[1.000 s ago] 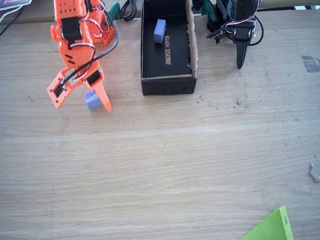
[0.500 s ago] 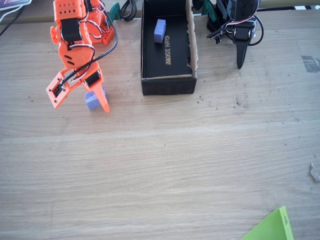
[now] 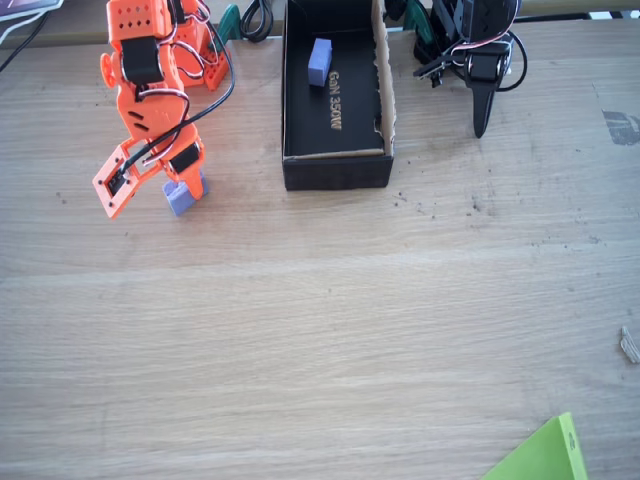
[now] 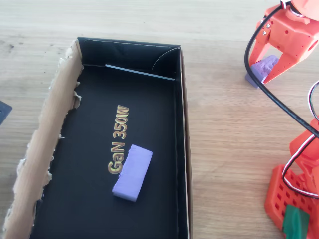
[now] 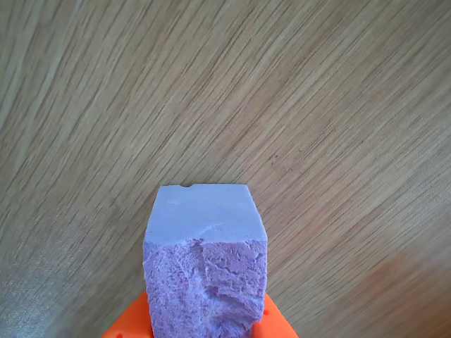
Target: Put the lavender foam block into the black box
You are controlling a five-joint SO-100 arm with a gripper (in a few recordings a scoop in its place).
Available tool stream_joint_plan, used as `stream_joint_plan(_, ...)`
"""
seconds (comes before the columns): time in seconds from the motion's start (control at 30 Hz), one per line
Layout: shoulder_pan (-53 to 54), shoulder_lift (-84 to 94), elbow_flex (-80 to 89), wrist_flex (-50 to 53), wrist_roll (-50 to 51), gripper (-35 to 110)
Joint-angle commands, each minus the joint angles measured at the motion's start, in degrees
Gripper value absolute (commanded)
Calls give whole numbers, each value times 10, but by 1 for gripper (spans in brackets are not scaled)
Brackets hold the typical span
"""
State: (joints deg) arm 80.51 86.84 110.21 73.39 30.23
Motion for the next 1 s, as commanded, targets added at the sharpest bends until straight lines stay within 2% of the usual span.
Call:
stream_joint_plan(0.0,6,12,-4,0,14,0)
stream_joint_plan(0.2,3,64,-4,31,22,0)
stream_joint_plan(0.53,-2,254,-22,168,50,0)
stream_joint_plan(0.73,-5,352,-29,163,47,0)
stream_joint_plan(0.97,5,299,-163,225,35,0)
